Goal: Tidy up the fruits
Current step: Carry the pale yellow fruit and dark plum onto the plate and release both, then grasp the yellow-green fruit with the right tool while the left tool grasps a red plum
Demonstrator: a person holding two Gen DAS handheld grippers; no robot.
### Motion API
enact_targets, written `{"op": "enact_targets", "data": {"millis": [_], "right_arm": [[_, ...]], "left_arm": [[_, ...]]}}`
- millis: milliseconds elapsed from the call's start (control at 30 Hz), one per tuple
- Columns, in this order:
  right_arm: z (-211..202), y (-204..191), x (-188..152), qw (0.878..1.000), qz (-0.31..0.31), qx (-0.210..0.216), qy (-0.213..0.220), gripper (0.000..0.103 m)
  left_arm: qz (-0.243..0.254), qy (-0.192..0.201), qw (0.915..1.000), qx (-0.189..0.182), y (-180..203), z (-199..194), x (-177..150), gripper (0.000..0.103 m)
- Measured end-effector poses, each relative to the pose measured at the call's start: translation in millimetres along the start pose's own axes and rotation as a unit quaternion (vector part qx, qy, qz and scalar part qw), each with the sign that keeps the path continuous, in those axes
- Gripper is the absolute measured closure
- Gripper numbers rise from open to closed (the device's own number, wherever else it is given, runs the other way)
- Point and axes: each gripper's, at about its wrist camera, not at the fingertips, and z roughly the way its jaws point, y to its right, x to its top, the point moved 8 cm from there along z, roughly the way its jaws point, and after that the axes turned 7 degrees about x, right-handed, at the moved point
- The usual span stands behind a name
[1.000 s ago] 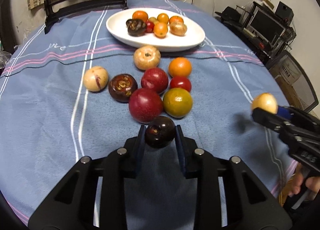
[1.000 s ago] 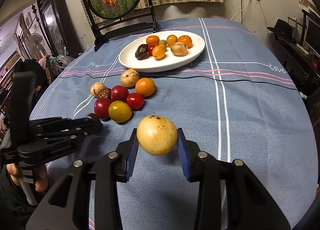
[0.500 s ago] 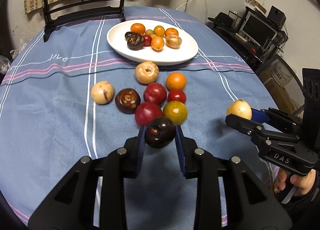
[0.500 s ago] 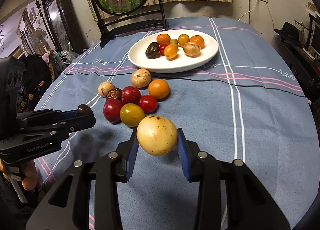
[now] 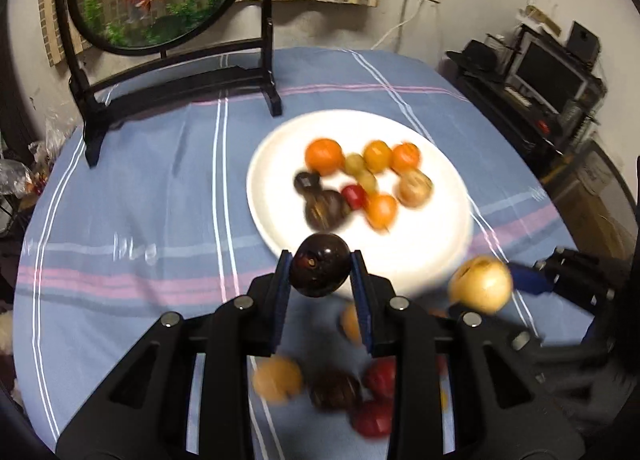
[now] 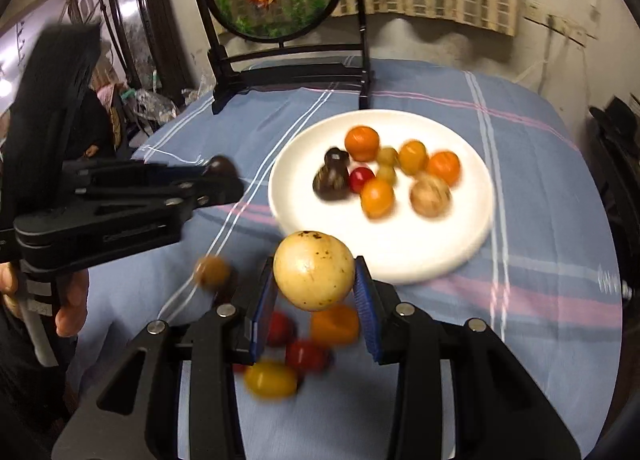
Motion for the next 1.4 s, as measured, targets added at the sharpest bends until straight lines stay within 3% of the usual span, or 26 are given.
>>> {"op": "enact_targets", "data": {"millis": [200,567,667,767,833,900,1000,1100,1200,1267,1400], "right_arm": [[60,16,16,0.999,0.01,-0.004,-0.041,0.065],[86,28,18,0.998,0.021,-0.004,-0.057,0.065],[90,28,17,0.998,0.023,-0.01,-0.062,0.06],[81,25,22,0.998,0.006,-0.035,-0.044,0.036],[68,23,25,0.998,-0.006,-0.054,-0.034,0.036],[54,18,23,0.999,-0.004,-0.045,-0.027,0.036],[22,8,3,0.999,0.0,-0.049,-0.019,0.035],[-3,-6,-32,0.999,0.012,-0.037,-0.02,0.034],[-22,-22,-74,0.999,0.033,-0.028,-0.014,0.034],[-31,-25,-94,0.998,0.051,-0.045,-0.005,0.034],[-40,-30,-117,0.996,0.07,-0.062,-0.001,0.034]], "left_arm": [[-0.011,-0.04,0.9992,-0.002,-6,58,23,0.073],[-0.017,-0.063,0.9979,0.001,-7,100,29,0.072],[-0.027,-0.06,0.9979,0.0,-10,101,32,0.053],[-0.031,-0.047,0.9984,-0.003,-11,87,35,0.05],[-0.036,-0.032,0.9988,-0.006,-14,66,37,0.043],[-0.041,-0.01,0.9991,-0.005,-17,43,34,0.036],[-0.032,0.03,0.9988,0.021,-23,-1,15,0.027],[-0.032,0.053,0.9971,0.044,-28,-38,-24,0.018],[-0.05,0.05,0.9965,0.046,-31,-59,-74,0.015],[-0.062,0.041,0.9963,0.043,-33,-64,-102,0.014],[-0.077,0.019,0.9963,0.033,-34,-69,-140,0.014]]}}
